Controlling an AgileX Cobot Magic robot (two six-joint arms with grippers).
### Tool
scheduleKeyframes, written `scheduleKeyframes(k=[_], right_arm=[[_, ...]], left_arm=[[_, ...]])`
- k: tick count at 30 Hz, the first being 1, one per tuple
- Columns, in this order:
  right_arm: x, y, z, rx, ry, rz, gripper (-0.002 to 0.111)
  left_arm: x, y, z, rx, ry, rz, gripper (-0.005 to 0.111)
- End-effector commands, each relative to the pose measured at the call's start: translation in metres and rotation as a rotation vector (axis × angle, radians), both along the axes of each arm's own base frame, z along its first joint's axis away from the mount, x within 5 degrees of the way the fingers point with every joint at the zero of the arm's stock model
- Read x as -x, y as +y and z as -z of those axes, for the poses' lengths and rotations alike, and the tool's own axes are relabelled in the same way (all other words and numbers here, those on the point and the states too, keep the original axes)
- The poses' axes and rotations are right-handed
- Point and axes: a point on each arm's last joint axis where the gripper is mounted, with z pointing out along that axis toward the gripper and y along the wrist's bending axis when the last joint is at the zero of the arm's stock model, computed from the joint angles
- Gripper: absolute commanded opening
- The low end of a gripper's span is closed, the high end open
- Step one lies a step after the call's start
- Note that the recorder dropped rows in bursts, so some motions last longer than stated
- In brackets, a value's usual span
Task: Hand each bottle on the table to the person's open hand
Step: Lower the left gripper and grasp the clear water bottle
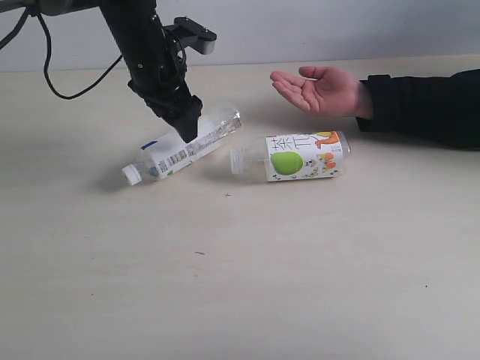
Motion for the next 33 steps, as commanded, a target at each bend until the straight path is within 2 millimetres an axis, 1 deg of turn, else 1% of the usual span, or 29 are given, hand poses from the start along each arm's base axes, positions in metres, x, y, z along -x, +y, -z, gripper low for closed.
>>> scheduleKeyframes(k=[1,10,12,19,23,25,26,31,33], right_arm=[[0.000,0.000,0.000,0.007,-0.016,0.003,0.000],[0.000,0.000,0.000,0.007,-0.016,0.003,0.000],[0.000,0.000,0.000,0.007,-0.016,0.003,0.000],[0.000,0.000,0.000,0.007,-0.016,0.003,0.000],[0.000,0.000,0.000,0.007,-0.016,0.003,0.000],[0.000,0.000,0.000,0.007,-0.016,0.003,0.000],[0.000,0.000,0.000,0.007,-0.016,0.003,0.000],[0.000,0.000,0.000,0.007,-0.016,0.003,0.000],[0.000,0.000,0.000,0.007,-0.016,0.003,0.000]], left_arm=[[-0.003,-0.004,0.010,-0.003,-0.009,0.010,0.075],[-0.003,-0.005,0.029,-0.024,0.045,0.018,0.075],[-0.004,-0.005,0.037,-0.030,0.055,0.022,0.075],[-0.005,-0.005,0.054,-0.046,0.087,0.022,0.075],[-0.004,-0.005,0.056,-0.050,0.095,0.024,0.071],[-0.004,-0.005,0.056,-0.053,0.102,0.025,0.064],[-0.004,-0.005,0.056,-0.053,0.103,0.025,0.057],[-0.004,-0.003,0.056,-0.060,0.104,0.022,0.014],[-0.003,-0.001,0.055,-0.070,0.113,0.023,0.000]])
